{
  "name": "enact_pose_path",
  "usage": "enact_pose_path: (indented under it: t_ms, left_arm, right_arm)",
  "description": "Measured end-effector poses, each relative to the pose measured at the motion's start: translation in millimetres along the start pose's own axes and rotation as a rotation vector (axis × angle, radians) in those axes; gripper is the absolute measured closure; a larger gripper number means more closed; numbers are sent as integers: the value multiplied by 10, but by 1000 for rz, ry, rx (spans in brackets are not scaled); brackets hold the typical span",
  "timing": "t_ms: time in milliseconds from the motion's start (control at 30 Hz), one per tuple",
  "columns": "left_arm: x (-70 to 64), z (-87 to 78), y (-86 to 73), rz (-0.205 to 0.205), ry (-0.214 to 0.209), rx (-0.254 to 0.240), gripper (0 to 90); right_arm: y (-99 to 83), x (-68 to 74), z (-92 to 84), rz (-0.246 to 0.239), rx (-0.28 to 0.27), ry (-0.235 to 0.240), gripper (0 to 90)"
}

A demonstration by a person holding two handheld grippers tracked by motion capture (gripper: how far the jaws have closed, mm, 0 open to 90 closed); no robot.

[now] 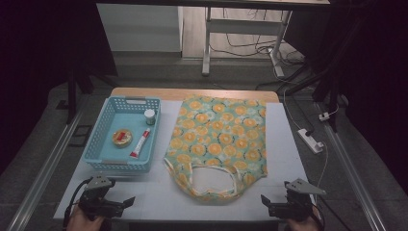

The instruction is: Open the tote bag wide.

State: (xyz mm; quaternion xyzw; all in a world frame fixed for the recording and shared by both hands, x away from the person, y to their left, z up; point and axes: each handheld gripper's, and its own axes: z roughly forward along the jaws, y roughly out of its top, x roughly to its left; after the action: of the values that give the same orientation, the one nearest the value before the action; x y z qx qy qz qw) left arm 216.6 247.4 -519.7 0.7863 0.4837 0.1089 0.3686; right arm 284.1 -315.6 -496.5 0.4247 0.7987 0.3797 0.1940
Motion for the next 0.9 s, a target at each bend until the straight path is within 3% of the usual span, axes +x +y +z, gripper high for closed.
enact_pose_path:
  t_ms: [733,800,900]
  left_arm:
    - [11,4,-3,5,-22,2,17]
    - [20,-1,-4,2,-30,0,18]
    - [24,-3,-5,0,-35,-3,17]
  right_arm:
    - [11,61,22,-65,21,2,0]
    - [26,70,21,-50,21,37,0]
    - [57,99,6,-72,11,29,0]
